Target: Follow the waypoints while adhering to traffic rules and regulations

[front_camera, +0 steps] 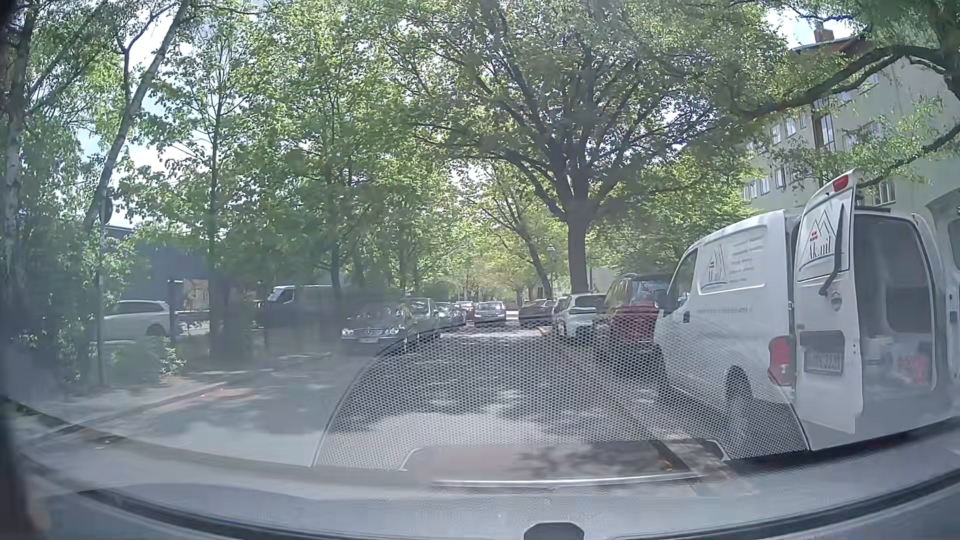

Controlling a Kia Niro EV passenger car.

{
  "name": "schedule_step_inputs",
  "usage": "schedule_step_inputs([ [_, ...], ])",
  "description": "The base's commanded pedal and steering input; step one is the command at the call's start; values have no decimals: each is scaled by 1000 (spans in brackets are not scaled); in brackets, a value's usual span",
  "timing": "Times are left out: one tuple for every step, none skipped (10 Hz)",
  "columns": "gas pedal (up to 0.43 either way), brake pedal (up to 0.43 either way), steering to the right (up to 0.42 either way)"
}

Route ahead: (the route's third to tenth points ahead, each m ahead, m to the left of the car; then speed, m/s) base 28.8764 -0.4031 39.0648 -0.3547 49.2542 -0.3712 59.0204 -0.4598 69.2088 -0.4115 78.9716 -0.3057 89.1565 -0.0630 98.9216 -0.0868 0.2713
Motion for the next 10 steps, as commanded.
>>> schedule_step_inputs([
  [0,177,-4],
  [0,177,-5],
  [0,171,-5],
  [0,171,-5],
  [0,171,-5],
  [0,171,-5],
  [0,177,-5],
  [0,177,-5],
  [0,177,-5],
  [0,177,-5],
])
